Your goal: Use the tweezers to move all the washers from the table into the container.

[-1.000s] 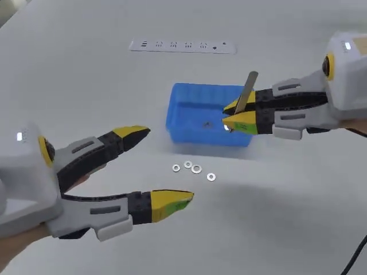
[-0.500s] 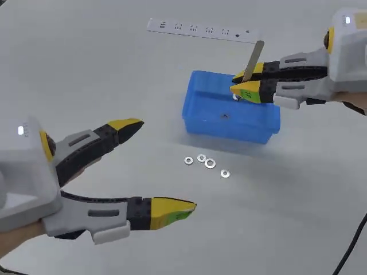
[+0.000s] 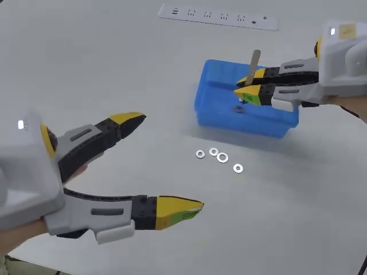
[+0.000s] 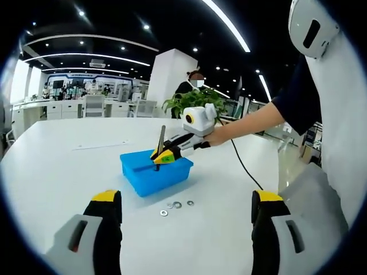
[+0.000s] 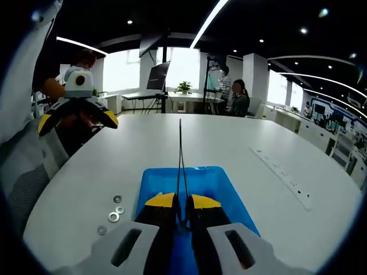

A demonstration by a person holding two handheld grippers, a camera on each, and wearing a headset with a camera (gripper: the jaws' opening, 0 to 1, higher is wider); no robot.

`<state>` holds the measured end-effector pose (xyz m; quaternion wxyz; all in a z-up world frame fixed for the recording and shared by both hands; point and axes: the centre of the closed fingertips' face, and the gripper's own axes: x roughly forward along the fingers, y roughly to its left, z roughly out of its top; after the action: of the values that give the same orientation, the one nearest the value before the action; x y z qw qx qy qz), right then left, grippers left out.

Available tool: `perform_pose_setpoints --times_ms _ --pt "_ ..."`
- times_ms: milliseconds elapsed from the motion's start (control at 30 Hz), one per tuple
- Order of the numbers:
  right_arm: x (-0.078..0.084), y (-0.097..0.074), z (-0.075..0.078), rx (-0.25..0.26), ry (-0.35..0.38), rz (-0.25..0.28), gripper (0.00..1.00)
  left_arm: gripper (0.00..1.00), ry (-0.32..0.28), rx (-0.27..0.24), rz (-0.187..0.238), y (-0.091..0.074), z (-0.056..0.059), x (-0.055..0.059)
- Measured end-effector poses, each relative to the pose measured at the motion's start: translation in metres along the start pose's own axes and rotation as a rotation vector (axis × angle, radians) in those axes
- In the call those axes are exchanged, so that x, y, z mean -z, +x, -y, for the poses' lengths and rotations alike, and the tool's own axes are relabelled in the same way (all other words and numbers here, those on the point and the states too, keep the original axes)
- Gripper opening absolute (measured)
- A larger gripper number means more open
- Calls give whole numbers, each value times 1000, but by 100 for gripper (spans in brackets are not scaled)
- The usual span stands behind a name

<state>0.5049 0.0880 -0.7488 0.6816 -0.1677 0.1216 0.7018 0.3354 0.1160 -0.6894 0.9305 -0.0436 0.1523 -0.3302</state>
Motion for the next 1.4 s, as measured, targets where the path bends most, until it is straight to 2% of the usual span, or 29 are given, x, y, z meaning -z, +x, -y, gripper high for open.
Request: perform_pose_setpoints --times_ms 200,467,767,933,1000,1167,1233,1400 --pt "-1 1 0 8 8 2 9 99 -16 -18 5 -3 -2 -1" --pt "4 3 -3 18 12 -17 9 99 -7 -15 -15 -4 8 2" --pt "6 2 -11 13 21 -37 10 99 -8 -23 -21 -4 7 4" --pt "1 -1 -13 21 26 -29 9 99 -5 -20 -16 -3 7 1" --pt "-2 -2 -13 24 25 -23 9 99 -25 -27 0 -3 6 -2" --pt "-11 -4 -17 14 7 -12 8 98 -71 -71 75 -5 -6 -20" --pt "-15 -4 -19 8 0 -7 7 98 -77 -80 93 -6 -11 -25" --pt "-21 -5 -23 1 -20 -4 7 91 -52 -60 66 1 -14 -27"
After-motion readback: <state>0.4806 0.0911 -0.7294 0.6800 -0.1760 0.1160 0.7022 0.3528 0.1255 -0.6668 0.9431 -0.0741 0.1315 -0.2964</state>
